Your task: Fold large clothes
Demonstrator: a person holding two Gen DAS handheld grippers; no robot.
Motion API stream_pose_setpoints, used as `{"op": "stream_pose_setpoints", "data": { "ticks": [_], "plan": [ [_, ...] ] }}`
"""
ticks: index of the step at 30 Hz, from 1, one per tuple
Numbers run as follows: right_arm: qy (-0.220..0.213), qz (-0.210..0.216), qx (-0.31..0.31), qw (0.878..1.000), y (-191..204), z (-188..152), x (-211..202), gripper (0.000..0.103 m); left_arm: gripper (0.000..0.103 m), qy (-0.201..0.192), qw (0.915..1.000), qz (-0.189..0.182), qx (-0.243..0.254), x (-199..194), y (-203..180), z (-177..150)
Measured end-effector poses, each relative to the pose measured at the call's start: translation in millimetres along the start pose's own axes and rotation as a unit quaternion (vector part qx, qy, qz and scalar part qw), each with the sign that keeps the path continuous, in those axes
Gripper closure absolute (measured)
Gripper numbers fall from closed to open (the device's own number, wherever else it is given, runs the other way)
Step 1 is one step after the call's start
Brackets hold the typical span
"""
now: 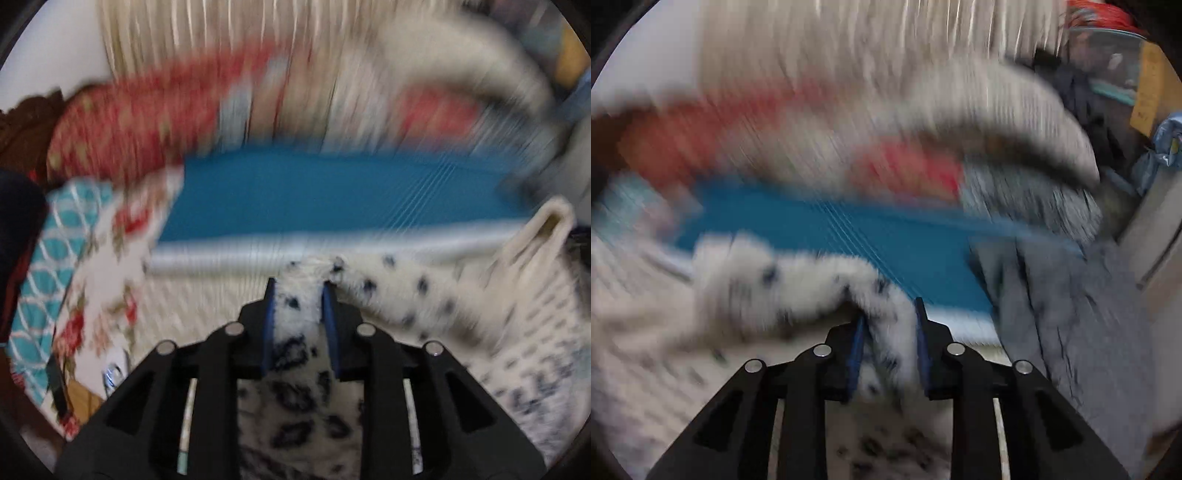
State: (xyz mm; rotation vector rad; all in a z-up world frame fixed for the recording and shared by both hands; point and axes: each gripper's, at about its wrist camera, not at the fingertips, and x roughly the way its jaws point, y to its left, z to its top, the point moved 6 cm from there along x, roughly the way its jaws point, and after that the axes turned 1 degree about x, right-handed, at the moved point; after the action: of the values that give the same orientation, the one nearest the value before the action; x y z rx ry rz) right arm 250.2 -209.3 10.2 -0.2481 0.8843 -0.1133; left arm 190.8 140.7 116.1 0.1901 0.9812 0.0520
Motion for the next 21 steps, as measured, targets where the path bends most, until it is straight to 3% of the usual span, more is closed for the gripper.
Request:
{"op": "stream_pose_setpoints", "data": {
  "ticks": [1, 3, 8, 10, 11, 12, 14, 17, 19, 20, 21],
  "plan": [
    [0.031, -0.018, -0.012, 0.999, 5, -20, 26, 0.050, 0.081, 0.058, 0.9981, 0.020, -0.003, 46, -6, -18],
    [0.046, 0.009, -0.004, 0.999, 5, -46, 40, 0.050, 0.081, 0.105, 0.9943, 0.018, -0.012, 88, -11, -44],
    [-0.040, 0.062, -0.015, 0.997, -13, -49, -17, 0.045, 0.081, 0.069, 0.9973, -0.002, 0.028, 80, -9, -61],
    [-0.057, 0.125, -0.017, 0.990, -6, -34, -42, 0.041, 0.081, 0.051, 0.9983, -0.012, 0.027, 61, 2, -62],
    [-0.045, 0.166, -0.019, 0.985, 7, -28, -49, 0.039, 0.078, 0.035, 0.9988, -0.024, 0.024, 44, 9, -64],
    [-0.032, 0.190, -0.020, 0.981, 17, -23, -50, 0.039, 0.075, 0.022, 0.9991, -0.030, 0.021, 32, 15, -65],
    [-0.003, 0.228, -0.016, 0.974, 45, -16, -38, 0.037, 0.051, -0.009, 0.9993, -0.034, 0.010, -1, 34, -69],
    [0.051, 0.283, 0.022, 0.958, 84, -15, -6, 0.034, 0.024, -0.013, 0.9992, -0.035, -0.016, -20, 67, -87],
    [0.104, 0.297, 0.055, 0.947, 103, -19, 25, 0.034, 0.021, 0.020, 0.9975, -0.048, -0.049, -16, 90, -114],
    [0.113, 0.269, 0.068, 0.954, 105, -22, 44, 0.034, 0.021, 0.037, 0.9960, -0.056, -0.060, -12, 96, -124],
    [0.098, 0.266, 0.086, 0.955, 104, -17, 48, 0.034, 0.021, 0.061, 0.9934, -0.065, -0.073, -8, 100, -140]
  ]
}}
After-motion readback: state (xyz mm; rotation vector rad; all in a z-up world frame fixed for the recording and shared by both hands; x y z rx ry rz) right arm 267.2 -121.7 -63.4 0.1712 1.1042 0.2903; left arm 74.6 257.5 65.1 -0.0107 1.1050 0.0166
